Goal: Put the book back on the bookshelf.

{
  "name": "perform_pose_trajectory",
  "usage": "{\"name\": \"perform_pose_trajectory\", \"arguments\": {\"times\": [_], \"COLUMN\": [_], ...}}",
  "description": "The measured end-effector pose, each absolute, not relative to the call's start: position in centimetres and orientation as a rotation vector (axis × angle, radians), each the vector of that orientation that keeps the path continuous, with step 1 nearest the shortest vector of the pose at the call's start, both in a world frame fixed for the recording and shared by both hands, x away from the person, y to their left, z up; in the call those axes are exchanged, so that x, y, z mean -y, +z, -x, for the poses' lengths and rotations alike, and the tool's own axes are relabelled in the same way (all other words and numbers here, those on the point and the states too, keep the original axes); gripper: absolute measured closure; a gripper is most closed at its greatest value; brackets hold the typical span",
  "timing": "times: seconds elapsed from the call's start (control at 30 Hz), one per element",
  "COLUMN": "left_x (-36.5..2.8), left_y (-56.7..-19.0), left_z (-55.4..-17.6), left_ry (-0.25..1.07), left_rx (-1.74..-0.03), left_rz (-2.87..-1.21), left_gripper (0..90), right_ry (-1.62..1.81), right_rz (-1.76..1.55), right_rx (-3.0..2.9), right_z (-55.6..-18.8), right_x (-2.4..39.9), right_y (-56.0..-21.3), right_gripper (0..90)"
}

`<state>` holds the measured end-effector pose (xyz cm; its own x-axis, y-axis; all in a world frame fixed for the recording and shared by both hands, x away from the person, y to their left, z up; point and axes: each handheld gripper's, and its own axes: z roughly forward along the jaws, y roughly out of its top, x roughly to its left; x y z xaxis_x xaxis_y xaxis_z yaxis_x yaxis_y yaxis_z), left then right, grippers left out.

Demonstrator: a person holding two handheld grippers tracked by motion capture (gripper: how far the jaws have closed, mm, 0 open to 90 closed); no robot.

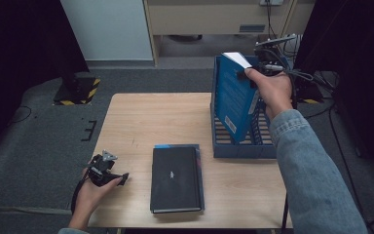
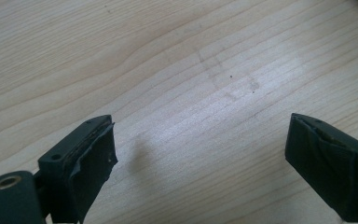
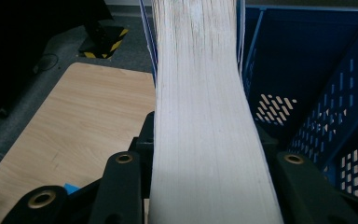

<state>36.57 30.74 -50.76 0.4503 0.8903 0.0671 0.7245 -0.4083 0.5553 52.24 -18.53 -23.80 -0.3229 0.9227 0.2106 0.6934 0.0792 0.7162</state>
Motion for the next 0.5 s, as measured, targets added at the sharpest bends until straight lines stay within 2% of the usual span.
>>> {"name": "perform_pose_trajectory", "arguments": {"times": [0.5], "left_x": [-30.15], "left_y": [-50.85], "left_z": [-36.77], "left_ry": [0.491], "left_rx": [-1.33], "left_rz": [-2.276], "left_gripper": [8.1], "right_ry": [1.087], "right_rz": [-1.65], "right_rx": [-1.982], "right_z": [-53.3], "right_x": [17.66], "right_y": [-24.49], "right_gripper": [59.8]}}
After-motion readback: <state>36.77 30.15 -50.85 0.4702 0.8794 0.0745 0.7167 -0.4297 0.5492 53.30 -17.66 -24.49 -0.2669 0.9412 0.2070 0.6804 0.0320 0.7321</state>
